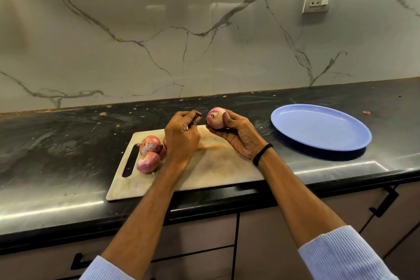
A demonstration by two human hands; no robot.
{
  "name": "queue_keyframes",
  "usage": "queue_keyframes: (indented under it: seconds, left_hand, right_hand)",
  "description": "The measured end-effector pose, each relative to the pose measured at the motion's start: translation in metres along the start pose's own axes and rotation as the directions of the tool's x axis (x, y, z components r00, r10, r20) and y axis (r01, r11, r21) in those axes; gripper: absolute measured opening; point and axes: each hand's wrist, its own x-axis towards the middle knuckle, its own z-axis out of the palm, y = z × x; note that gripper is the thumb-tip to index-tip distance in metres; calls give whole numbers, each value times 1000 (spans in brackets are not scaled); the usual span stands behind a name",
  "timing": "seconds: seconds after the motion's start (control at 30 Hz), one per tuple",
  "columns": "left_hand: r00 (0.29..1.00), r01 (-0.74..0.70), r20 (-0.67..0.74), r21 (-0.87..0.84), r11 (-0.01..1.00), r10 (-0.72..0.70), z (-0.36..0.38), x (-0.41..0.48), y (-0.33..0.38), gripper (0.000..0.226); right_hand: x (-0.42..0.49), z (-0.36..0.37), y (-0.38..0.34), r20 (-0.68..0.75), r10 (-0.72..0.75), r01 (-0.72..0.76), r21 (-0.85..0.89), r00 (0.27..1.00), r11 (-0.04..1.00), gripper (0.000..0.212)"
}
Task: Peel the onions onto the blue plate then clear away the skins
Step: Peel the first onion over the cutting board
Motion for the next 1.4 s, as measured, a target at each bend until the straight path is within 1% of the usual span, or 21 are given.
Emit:
queue_keyframes:
  seconds: [0.07,0.17,0.23,0.33,0.47,0.67,0.77,0.83,0.9,1.03,1.1,1.17,1.23,1.27,1.33,1.4]
  left_hand:
    - [999,-45,21,78,996,43,0,-1,-2,27]
    - [997,-64,44,186,981,57,-1,-1,-6,38]
    - [996,-78,49,208,975,69,-1,-1,-4,44]
    - [994,-81,80,182,980,67,1,-1,-2,49]
    - [985,-66,169,145,987,41,2,-1,-1,56]
    - [948,-14,317,80,997,-12,4,-1,-2,68]
    - [937,7,349,41,999,-21,4,-2,0,67]
    - [937,4,349,23,1000,-11,3,-2,1,65]
    - [938,6,347,1,1000,-6,3,-1,1,61]
    - [935,67,350,-30,997,-52,3,0,0,61]
    - [942,85,330,-37,996,-68,4,1,-2,62]
    - [945,113,315,-59,992,-89,4,2,-3,64]
    - [945,141,309,-85,986,-108,4,2,-3,66]
    - [945,155,306,-102,983,-117,4,3,-3,66]
    - [943,182,305,-136,974,-134,4,3,-1,66]
    - [942,188,310,-161,969,-131,4,6,1,65]
  right_hand:
    - [-1,0,-1,0,13,-13,11,1000,1000,47]
    - [-3,1,-3,-13,32,-31,64,999,997,40]
    - [-3,2,-4,-24,49,-47,97,998,994,36]
    - [-3,3,-5,-34,68,-65,94,997,993,38]
    - [-4,3,-4,-31,91,-88,87,995,992,41]
    - [-2,2,-3,-1,64,-63,74,998,995,46]
    - [-2,3,-3,-1,49,-49,56,999,997,45]
    - [-2,2,-2,-16,31,-30,15,999,999,45]
    - [-1,1,0,-32,0,-2,-62,1000,998,42]
    - [0,-1,6,-31,-110,101,-211,994,972,24]
    - [0,-1,9,-3,-178,169,-308,984,936,20]
    - [-2,0,11,34,-245,233,-461,969,857,32]
    - [-5,4,12,88,-296,281,-646,951,710,48]
    - [-7,7,12,112,-305,291,-709,946,643,55]
    - [-7,12,13,150,-339,321,-782,929,535,62]
    - [-2,13,14,208,-439,406,-810,874,424,60]
